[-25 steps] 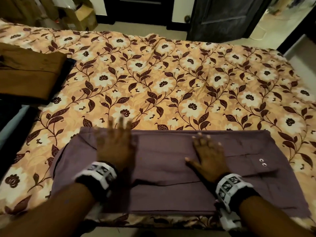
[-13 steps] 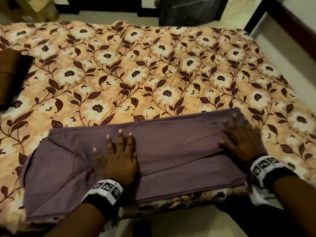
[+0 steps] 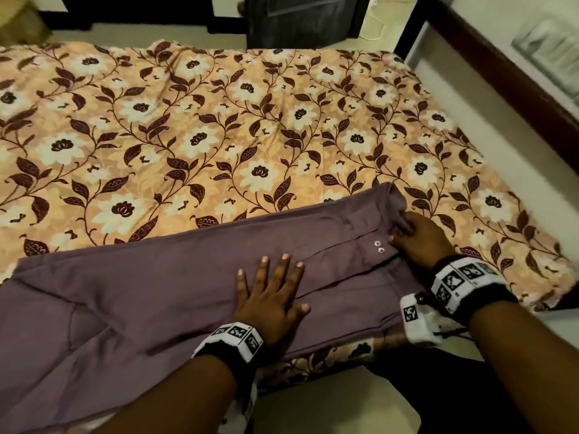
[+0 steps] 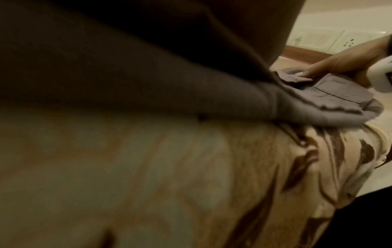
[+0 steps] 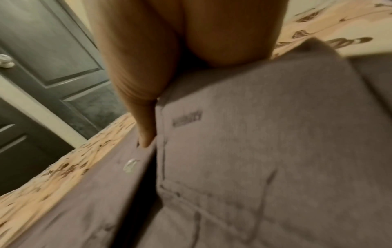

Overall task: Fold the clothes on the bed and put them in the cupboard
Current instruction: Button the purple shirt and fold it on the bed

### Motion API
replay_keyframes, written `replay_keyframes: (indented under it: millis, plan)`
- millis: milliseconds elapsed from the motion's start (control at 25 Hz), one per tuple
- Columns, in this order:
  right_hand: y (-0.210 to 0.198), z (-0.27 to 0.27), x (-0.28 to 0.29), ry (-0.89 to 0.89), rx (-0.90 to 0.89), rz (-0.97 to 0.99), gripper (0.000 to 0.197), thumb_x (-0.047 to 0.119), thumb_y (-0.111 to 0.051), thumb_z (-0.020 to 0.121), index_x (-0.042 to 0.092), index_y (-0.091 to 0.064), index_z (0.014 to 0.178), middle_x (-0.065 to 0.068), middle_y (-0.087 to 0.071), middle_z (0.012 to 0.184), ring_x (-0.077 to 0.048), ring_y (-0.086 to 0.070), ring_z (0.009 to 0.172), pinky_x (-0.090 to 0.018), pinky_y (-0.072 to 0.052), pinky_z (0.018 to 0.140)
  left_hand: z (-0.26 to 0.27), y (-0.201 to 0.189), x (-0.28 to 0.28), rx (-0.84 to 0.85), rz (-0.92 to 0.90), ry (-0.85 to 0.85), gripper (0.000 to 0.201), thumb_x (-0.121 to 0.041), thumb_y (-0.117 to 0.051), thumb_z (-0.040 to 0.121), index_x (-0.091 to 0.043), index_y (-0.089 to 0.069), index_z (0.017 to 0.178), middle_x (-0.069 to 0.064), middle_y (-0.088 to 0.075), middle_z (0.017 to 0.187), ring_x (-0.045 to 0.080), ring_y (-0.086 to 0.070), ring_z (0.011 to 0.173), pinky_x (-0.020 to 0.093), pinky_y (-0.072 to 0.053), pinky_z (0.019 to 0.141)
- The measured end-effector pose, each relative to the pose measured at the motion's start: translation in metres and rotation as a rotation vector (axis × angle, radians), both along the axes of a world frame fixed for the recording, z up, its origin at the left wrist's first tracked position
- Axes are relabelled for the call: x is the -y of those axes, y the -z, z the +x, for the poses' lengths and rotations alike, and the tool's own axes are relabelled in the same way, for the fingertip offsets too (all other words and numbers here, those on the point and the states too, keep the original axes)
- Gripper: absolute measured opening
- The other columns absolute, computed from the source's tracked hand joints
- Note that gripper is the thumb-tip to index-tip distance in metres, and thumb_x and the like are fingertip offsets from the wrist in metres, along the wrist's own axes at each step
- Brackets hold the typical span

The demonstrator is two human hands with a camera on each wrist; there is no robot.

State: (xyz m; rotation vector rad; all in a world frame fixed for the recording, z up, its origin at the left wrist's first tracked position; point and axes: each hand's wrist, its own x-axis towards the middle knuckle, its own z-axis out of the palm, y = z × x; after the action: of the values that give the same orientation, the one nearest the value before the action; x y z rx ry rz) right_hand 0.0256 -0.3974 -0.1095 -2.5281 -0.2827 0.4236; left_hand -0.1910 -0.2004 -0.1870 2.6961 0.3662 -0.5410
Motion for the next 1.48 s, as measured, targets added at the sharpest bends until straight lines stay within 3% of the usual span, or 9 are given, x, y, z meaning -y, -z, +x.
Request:
replay_keyframes:
  millis: [240,400,560,680,880,1000,1120,1320,1480]
  plan:
    - [-0.017,-0.145,-0.067,-0.630,-0.176,0.014,0.077,0.021,-0.068,0.084,0.030,-0.028,0.149,0.009,-0.021,0.157,-0.009,-0.027,0.139,-0.017,-0.027,0.106,-0.001,-0.002,0.006,-0.068,0.074,0.036,0.072,-0.062,-0.017,0.092,-0.038,0.017,0.151,-0.007,0.035,0.155,0.024,0.037,0.138,0.064,0.022,0.106]
    - [-0.004,-0.139,-0.040,-0.355,-0.113,0.152,0.043,0.020,-0.054,0.095,0.024,-0.049,0.137,0.007,-0.036,0.151,-0.001,-0.031,0.134,-0.003,-0.018,0.101,0.006,-0.009,0.004,-0.076,0.020,0.034,0.092,-0.069,0.012,0.067,-0.037,0.005,0.153,-0.010,0.028,0.158,0.027,0.024,0.146,0.064,0.015,0.109]
    - [0.035,-0.107,-0.013,-0.431,0.046,-0.317,0.086,0.078,-0.004,0.078,0.033,-0.003,0.152,0.007,0.014,0.155,-0.021,0.003,0.147,-0.037,-0.002,0.117,0.016,-0.020,0.014,-0.066,-0.026,-0.070,0.071,-0.059,-0.001,0.088,-0.033,0.000,0.154,-0.011,0.018,0.161,0.025,0.022,0.147,0.065,0.016,0.110]
    - [0.058,-0.115,-0.027,-0.409,0.002,-0.414,0.082,0.080,0.018,0.067,0.043,0.032,0.139,0.007,0.040,0.146,-0.025,0.018,0.146,-0.052,0.004,0.115,0.031,-0.027,0.023,-0.003,-0.142,-0.196,0.062,-0.053,-0.021,0.099,-0.028,-0.009,0.154,-0.010,0.008,0.163,0.021,0.018,0.148,0.062,0.020,0.110]
    - [0.061,-0.119,-0.042,-0.294,-0.100,-0.428,0.071,0.071,-0.002,0.081,0.044,0.032,0.138,0.009,0.035,0.152,-0.027,0.019,0.145,-0.061,0.002,0.112,0.039,-0.024,0.022,0.224,-0.080,-0.234,0.082,-0.062,-0.002,0.078,-0.028,0.036,0.142,-0.007,0.035,0.153,0.018,0.025,0.144,0.050,0.020,0.109]
    - [0.041,-0.096,-0.034,-0.357,-0.190,-0.341,0.067,0.054,-0.028,0.098,0.039,0.013,0.149,0.008,0.019,0.158,-0.025,0.012,0.147,-0.059,0.001,0.113,0.050,-0.016,0.029,0.194,-0.019,-0.061,0.068,-0.058,0.001,0.089,-0.033,0.020,0.150,-0.009,0.027,0.158,0.018,0.026,0.144,0.058,0.016,0.112]
    - [0.028,-0.056,-0.050,-0.434,0.029,-0.313,0.060,0.039,-0.030,0.102,0.028,-0.001,0.153,0.005,0.004,0.161,-0.021,0.005,0.148,-0.051,0.000,0.116,0.058,0.000,0.028,0.069,0.027,-0.078,0.085,-0.074,0.005,0.082,-0.028,0.016,0.152,-0.007,0.022,0.160,0.018,0.020,0.148,0.061,0.016,0.110]
    - [0.061,-0.037,-0.107,-0.745,0.034,-0.494,0.066,0.064,-0.017,0.095,0.038,0.004,0.151,0.014,0.010,0.159,-0.018,0.012,0.147,-0.054,0.012,0.112,0.056,0.001,0.024,-0.012,0.057,-0.140,0.099,-0.083,-0.021,0.081,-0.024,0.012,0.154,-0.008,0.023,0.160,0.024,0.027,0.146,0.064,0.020,0.107]
    - [0.068,0.004,-0.087,-0.616,-0.034,-0.538,0.066,0.071,-0.014,0.090,0.047,0.011,0.147,0.019,0.015,0.157,-0.020,0.016,0.146,-0.060,0.010,0.112,0.062,-0.005,0.019,-0.023,0.028,-0.166,0.101,-0.082,-0.030,0.081,-0.027,0.013,0.154,-0.009,0.022,0.160,0.026,0.026,0.146,0.068,0.017,0.106]
